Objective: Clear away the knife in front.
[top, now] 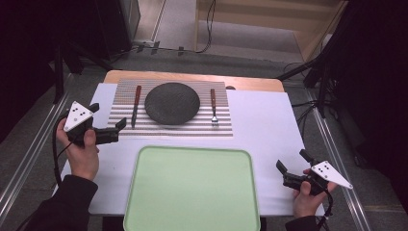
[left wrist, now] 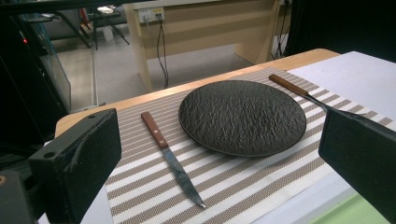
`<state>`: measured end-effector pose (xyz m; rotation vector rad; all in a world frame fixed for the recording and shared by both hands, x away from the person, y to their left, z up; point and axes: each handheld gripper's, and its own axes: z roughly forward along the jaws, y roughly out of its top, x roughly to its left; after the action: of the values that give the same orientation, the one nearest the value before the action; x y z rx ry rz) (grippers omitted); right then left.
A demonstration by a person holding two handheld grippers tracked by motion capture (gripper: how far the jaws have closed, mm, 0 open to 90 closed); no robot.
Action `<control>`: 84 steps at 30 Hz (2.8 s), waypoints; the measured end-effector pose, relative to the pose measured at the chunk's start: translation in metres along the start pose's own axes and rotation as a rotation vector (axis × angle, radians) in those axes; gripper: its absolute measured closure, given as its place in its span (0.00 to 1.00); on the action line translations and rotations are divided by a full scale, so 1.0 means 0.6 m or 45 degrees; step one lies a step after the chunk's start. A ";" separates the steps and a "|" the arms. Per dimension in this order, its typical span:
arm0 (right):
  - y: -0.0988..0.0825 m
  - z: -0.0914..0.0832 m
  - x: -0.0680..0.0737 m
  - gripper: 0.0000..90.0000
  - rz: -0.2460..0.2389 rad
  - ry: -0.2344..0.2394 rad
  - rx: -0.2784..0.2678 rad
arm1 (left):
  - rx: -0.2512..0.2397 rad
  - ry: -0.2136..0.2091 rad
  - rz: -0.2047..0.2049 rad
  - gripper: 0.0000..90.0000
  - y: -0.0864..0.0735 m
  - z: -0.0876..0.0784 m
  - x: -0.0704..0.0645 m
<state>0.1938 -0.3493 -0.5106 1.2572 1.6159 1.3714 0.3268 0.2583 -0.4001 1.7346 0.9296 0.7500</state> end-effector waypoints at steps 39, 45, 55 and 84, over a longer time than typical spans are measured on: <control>0.000 0.000 0.004 0.00 -0.029 -0.012 0.003 | 0.300 0.050 -0.096 0.02 0.027 0.192 0.073; 0.000 -0.001 0.003 0.00 -0.022 -0.008 0.000 | 0.343 0.049 -0.123 0.03 0.028 0.231 0.078; 0.000 -0.001 0.002 0.00 -0.019 -0.001 0.002 | 0.455 0.091 -0.175 0.15 0.033 0.288 0.083; -0.001 0.001 0.003 0.00 -0.017 -0.011 0.013 | 0.750 0.197 -0.286 0.48 0.003 0.334 0.114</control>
<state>0.1935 -0.3475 -0.5108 1.2545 1.6242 1.3496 0.5271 0.2223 -0.4579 2.0395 1.5375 0.4914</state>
